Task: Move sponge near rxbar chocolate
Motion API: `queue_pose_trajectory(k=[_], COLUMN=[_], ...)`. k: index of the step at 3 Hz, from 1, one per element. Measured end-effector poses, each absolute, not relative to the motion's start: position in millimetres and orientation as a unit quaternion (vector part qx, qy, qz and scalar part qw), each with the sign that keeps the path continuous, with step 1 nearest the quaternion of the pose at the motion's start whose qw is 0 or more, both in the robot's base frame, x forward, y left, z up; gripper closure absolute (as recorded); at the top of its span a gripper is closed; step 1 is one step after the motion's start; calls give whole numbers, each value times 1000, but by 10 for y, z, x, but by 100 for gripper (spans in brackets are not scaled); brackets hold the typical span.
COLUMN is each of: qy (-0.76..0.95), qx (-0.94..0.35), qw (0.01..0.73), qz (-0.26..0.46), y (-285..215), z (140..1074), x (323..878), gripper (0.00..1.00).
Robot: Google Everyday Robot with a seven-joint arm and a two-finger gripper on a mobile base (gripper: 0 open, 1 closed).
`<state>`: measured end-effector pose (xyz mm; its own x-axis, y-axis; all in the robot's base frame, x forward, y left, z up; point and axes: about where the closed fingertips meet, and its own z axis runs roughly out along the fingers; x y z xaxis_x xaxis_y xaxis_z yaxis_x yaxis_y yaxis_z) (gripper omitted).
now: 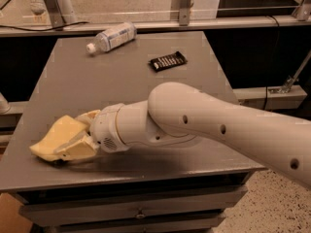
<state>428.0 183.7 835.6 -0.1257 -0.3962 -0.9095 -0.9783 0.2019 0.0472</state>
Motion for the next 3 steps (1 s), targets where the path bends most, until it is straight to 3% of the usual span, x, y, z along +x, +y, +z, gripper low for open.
queue_pose_trajectory(k=[1, 3], qy=[670, 703], qx=[-512, -484], qw=[419, 449], qz=[337, 264], y=[1556, 502], z=[8453, 8787], x=[4341, 4515], gripper=[100, 100])
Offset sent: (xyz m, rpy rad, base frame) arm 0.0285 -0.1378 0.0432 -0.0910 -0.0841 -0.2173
